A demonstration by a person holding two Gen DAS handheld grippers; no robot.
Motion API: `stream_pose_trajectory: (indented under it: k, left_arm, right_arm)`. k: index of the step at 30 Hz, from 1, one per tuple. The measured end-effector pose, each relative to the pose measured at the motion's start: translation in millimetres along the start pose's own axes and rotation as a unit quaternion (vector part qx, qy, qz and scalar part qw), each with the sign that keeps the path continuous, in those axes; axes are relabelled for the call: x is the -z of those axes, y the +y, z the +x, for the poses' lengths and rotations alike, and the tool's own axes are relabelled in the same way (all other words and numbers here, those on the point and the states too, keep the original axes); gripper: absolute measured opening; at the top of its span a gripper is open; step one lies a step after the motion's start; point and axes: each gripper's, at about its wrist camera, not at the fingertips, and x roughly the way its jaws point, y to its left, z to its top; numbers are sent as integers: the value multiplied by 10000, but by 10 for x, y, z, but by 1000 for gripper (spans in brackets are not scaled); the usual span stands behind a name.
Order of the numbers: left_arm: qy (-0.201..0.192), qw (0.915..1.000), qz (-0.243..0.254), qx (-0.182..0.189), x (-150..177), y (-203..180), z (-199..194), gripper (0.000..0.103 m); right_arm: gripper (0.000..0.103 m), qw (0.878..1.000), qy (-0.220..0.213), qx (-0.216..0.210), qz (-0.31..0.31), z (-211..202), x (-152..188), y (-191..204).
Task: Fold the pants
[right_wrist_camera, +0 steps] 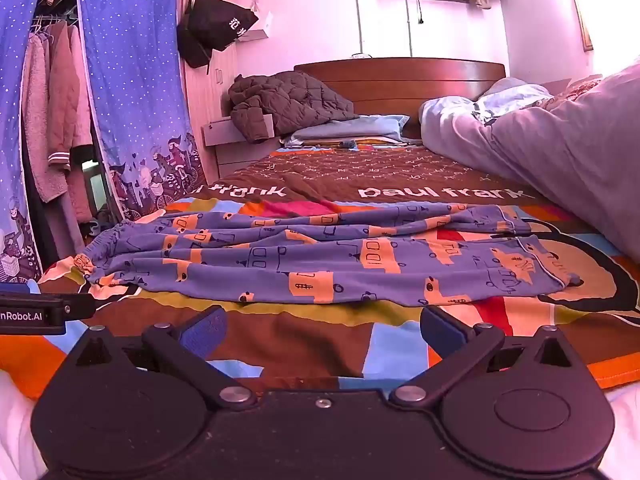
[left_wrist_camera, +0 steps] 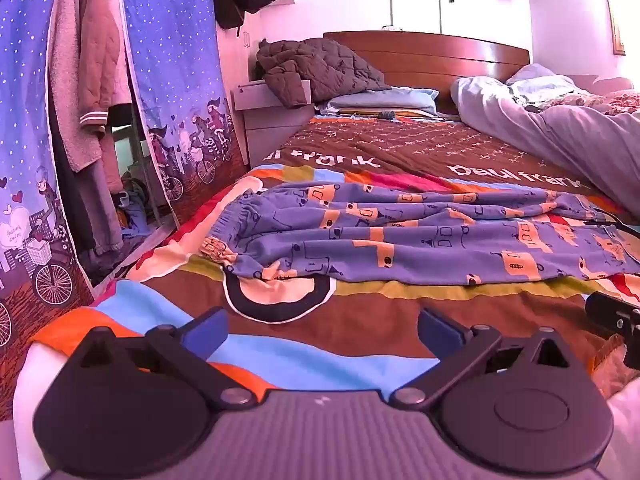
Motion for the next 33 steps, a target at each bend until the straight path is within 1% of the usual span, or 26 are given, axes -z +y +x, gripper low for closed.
stream_pose_trajectory:
  k: [33]
  left_arm:
    - [10, 10000, 23, -7, -6, -15, -2, 103]
  right_arm:
    - [102, 10000, 35, 3, 40, 13, 12, -6]
